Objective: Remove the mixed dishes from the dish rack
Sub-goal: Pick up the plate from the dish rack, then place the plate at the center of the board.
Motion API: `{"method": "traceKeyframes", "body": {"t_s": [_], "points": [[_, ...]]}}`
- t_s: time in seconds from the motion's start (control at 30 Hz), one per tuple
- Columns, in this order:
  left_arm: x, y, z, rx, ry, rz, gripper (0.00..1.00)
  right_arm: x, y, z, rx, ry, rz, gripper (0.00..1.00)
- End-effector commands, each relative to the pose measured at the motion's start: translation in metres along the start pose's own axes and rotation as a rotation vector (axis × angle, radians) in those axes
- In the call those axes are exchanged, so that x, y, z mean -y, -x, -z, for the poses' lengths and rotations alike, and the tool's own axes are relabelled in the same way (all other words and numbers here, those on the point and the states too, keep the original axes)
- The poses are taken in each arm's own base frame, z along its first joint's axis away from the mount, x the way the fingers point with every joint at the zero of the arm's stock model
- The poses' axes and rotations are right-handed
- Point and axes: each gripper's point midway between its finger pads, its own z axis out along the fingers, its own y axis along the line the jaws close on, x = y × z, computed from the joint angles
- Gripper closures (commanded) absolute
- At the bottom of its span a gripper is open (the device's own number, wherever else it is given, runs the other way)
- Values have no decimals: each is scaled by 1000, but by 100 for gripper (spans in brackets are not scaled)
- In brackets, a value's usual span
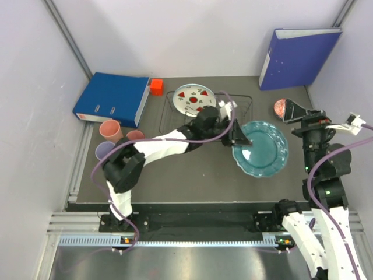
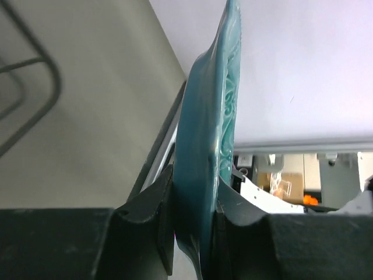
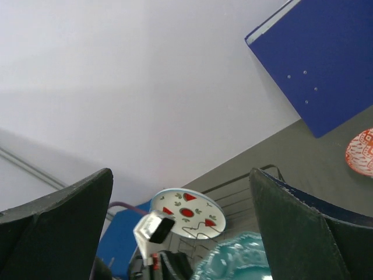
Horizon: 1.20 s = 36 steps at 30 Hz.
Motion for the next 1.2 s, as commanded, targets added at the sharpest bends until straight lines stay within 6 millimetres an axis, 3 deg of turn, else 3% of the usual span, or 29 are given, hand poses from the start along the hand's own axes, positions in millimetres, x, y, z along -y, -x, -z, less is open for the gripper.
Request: {"method": "traceKeyframes", "body": {"t_s": [0.0, 0.03, 0.07, 0.1, 0.17, 0.2, 0.23, 0.3, 0.33, 0.4, 0.47, 0.5, 0.53, 0.6, 0.9, 0.93, 1.03, 1.17], "points": [[41, 11, -27, -24, -135, -97, 100, -33, 31, 9, 32, 78, 35, 0], [27, 1, -40, -57, -104, -81, 100, -34, 31, 10, 27, 81, 39, 0], [26, -2, -47, -72, -100, -85, 100, -35, 30, 10, 23, 86, 41, 0], [38, 4, -54, -66, -119, -117, 100, -35, 28, 11, 15, 94, 42, 0], [22, -7, -74, -108, -87, -98, 100, -34, 25, 12, 7, 97, 38, 0], [29, -4, -81, -105, -107, -109, 100, -33, 22, 13, 0, 99, 36, 0], [16, -7, -90, -117, -92, -90, 100, -32, 20, 13, -3, 101, 34, 0], [20, -2, -99, -114, -113, -89, 100, -31, 15, 14, -11, 114, 21, 0], [8, -5, -106, -123, -102, -76, 100, -32, 13, 15, -14, 122, 16, 1], [14, 1, -112, -119, -126, -78, 100, -31, 7, 16, -27, 138, 2, 0], [4, -2, -122, -134, -129, -61, 100, -30, 3, 17, -32, 142, -5, 0], [12, 5, -124, -124, -148, -71, 100, -29, -1, 17, -42, 150, -9, 0], [2, 2, -131, -133, -139, -62, 100, -29, -2, 17, -42, 152, -10, 0], [8, 7, -136, -126, -159, -66, 100, -29, -5, 18, -47, 159, -12, 0], [-13, 13, -154, -46, -82, -114, 100, -27, -10, 21, -51, 169, -4, 0], [-24, 15, -155, -22, -11, -119, 100, -27, -9, 21, -48, 169, -2, 0], [-32, 19, -153, 4, 31, -157, 100, -25, -10, 23, -50, 164, 8, 0], [-51, 30, -138, 35, 22, -69, 100, -23, -11, 25, -50, 160, 15, 0]]}}
